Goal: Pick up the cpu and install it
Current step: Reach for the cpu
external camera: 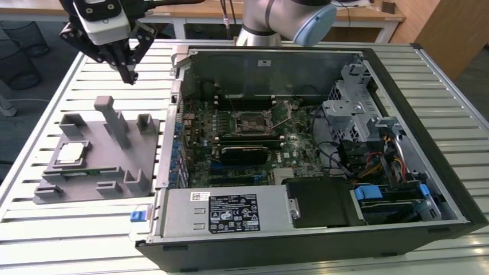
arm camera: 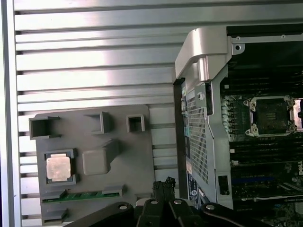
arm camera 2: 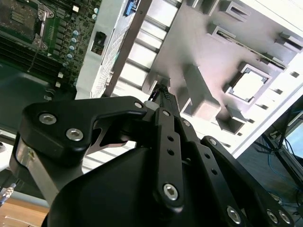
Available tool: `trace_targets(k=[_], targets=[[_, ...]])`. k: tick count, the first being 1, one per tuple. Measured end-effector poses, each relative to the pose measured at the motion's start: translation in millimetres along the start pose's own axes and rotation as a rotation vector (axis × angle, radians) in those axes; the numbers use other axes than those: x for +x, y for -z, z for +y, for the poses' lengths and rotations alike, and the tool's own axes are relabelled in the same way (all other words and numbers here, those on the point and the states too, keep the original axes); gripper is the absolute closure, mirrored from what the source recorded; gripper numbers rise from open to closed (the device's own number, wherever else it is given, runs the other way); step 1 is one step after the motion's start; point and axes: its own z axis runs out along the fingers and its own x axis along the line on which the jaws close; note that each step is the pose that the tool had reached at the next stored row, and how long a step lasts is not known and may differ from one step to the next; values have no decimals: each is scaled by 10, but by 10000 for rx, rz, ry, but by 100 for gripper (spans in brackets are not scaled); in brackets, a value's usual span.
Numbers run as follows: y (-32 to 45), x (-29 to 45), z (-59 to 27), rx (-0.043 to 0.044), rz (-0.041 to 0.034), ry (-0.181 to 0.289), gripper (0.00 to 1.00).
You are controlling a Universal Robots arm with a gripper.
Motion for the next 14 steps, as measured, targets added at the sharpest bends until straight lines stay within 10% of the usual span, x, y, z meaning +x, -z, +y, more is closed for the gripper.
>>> trace_targets(k=[14], targets=[[-29,170,-10,2,30,-1,89]])
